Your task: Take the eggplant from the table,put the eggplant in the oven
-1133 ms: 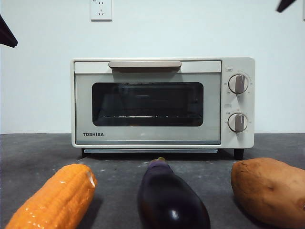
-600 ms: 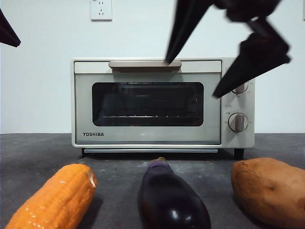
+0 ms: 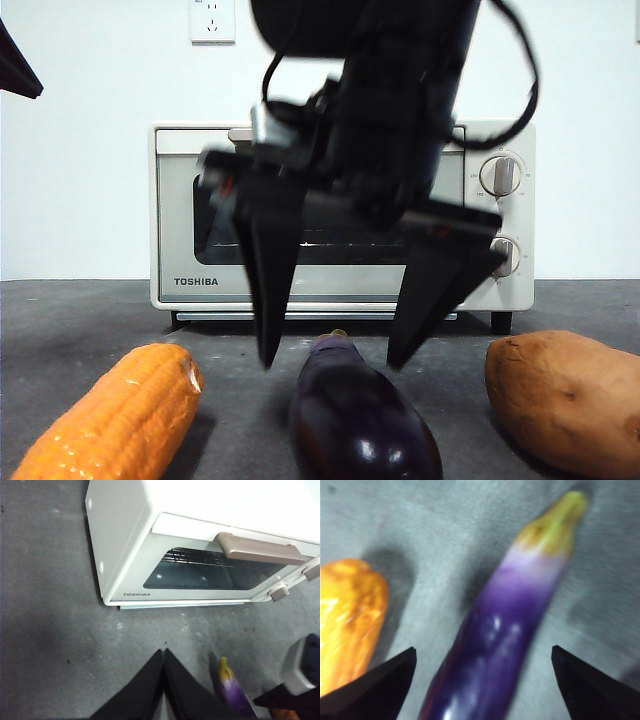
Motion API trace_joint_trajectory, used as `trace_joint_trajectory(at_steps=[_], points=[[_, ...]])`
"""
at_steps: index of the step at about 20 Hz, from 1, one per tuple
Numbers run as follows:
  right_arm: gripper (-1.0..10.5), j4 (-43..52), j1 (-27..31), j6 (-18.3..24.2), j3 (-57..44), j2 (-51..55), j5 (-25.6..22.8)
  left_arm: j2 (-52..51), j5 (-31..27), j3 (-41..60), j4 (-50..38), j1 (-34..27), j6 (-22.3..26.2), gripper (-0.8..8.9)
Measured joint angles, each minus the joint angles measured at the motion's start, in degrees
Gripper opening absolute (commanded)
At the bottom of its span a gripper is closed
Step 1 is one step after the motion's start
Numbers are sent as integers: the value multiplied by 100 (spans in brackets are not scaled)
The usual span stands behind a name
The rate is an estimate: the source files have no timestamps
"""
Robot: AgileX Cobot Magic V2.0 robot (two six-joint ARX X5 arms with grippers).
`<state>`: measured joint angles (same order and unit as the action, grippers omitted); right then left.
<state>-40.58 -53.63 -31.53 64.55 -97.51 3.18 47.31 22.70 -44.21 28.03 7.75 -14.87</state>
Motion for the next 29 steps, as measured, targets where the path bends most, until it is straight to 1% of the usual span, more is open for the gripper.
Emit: trace_joint_trajectory(at_steps=[2,4,5,7,8,11,12,14,16,19,21,24,26,29], points=[[433,101,-13,-11,2,-229,0,0,0,2,0,0,2,6],[395,118,-31,-26,2,-369,0,0,0,0,2,0,22,6],[354,118,-35,-28,2,-400,0,0,0,2,2,0,31,6],[232,96,-46,-94,2,-400,0,0,0,0,11,0,39,6],[190,-4,-57,-146,24,-400,4,0,0,0,26,0,42,6],[181,-870,-74,-166,350,-374,-2,0,0,2,101,0,48,6],[181,-1108,-85,-114,518,-295,-2,0,0,0,101,2,55,6],[182,-1585,-184,170,942,-9,-9,4,0,-2,98,122,72,6],[182,-2133,-275,638,1285,361,-9,153,0,-188,138,343,85,6],[181,-2852,-404,1349,1394,927,-15,553,-2,-636,133,686,129,6],[182,-3274,-452,1690,1394,1335,-20,916,-26,-997,133,951,210,6],[181,-3582,-479,2002,1394,1976,-39,1606,-42,-1637,179,1276,345,6],[182,-3620,-479,2105,1397,2363,-79,2122,-66,-2170,297,1462,455,6],[181,-3635,-481,2129,1397,2944,-435,2938,-356,-3075,763,1753,713,6]])
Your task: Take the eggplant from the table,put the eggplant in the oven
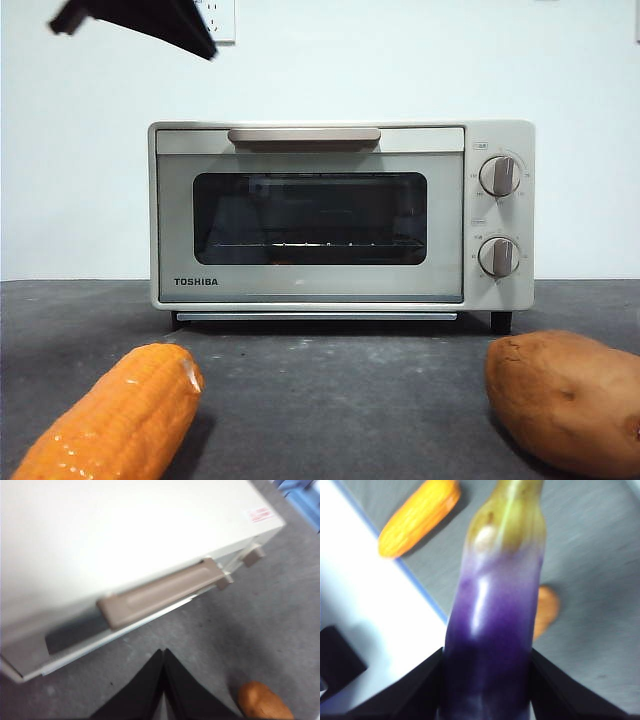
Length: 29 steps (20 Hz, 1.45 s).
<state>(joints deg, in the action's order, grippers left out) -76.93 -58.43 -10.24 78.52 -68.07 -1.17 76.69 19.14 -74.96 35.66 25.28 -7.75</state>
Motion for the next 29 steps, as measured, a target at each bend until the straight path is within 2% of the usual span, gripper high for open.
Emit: trace_joint_trajectory(at_steps=[7,10,15,19,24,29], points=[[181,0,0,-11,0,1329,-57,1585,-573,-1399,358,435,422,6],[181,0,0,-72,0,1709,-57,1945,-813,-1589,448,538,538,6],[181,0,-2,-162,0,2006,-57,2039,-870,-1718,682,695,654,6],[181,0,-2,-181,0,2035,-306,2031,-826,-1812,1613,973,754,6],[181,0,-2,-179,0,2031,-356,2162,-879,-1768,3082,1569,1128,6],[181,0,-2,-177,0,2031,-356,2159,-874,-1768,3399,2131,1287,6]])
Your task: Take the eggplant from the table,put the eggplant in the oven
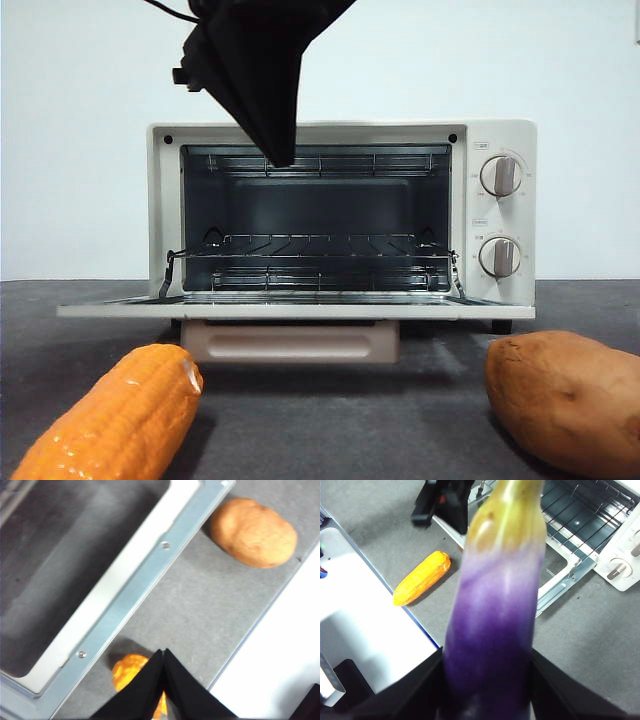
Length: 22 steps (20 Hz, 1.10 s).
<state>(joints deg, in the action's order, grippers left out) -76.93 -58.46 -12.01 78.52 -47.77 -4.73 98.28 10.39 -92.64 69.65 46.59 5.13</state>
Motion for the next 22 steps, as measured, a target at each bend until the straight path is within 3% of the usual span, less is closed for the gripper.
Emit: trace_joint_trajectory(at_steps=[11,14,17,22], points=[[181,37,0,247,0,-723,0,-968,-413,367,-1200,-400,-219,6],[181,127,0,474,-2,-1082,0,-1506,-431,1088,-1692,-726,-343,6],[181,846,0,837,-2,-1506,-26,-2273,-431,2142,-2435,-1182,-542,6],[181,1862,2,1766,-2,-2389,-662,-3589,-431,3947,-3499,-2212,-933,6]])
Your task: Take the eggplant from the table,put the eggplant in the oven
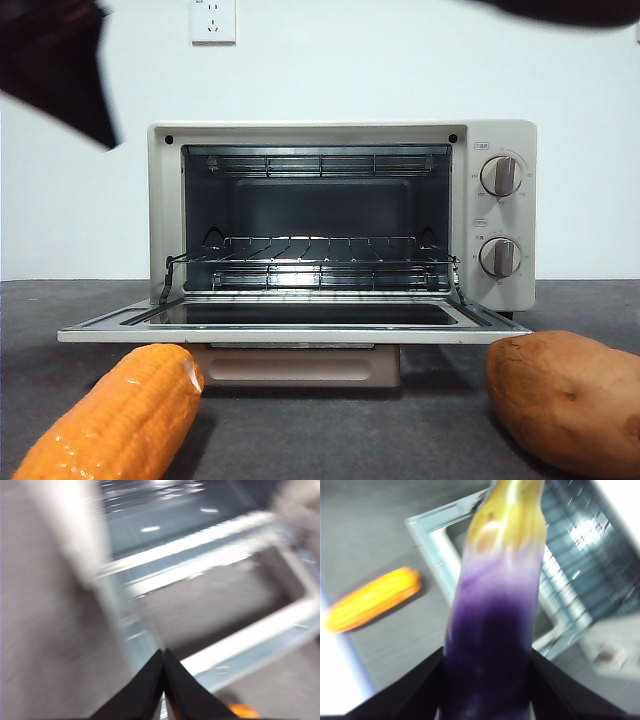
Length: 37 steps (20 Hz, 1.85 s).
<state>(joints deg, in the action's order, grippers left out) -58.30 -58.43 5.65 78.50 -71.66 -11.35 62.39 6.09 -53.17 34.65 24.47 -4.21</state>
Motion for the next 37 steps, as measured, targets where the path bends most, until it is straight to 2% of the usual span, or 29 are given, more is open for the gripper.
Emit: trace_joint_trajectory(at_steps=[3,8,13,15,17,20,25,37], points=[[181,634,59,660,0,-664,-446,-492,103,793,-369,-693,-175,6],[181,1875,164,1740,0,-1674,-1255,-588,920,1615,-916,-1631,-479,6],[182,2948,367,2966,0,-2570,-1646,-588,1204,1692,-975,-1845,-581,6],[182,3224,437,3344,0,-2885,-1904,-588,1213,1692,-977,-1845,-581,6],[182,3488,492,3541,0,-3163,-2374,-588,1213,1692,-975,-1845,-584,6],[195,3829,570,3630,0,-3469,-2579,-588,1222,1692,-986,-1845,-584,6],[303,4122,688,3613,0,-3672,-2693,-588,1309,1692,-986,-1845,-584,6],[327,4120,695,2999,0,-3676,-2745,-588,1320,1692,-984,-1845,-584,6]])
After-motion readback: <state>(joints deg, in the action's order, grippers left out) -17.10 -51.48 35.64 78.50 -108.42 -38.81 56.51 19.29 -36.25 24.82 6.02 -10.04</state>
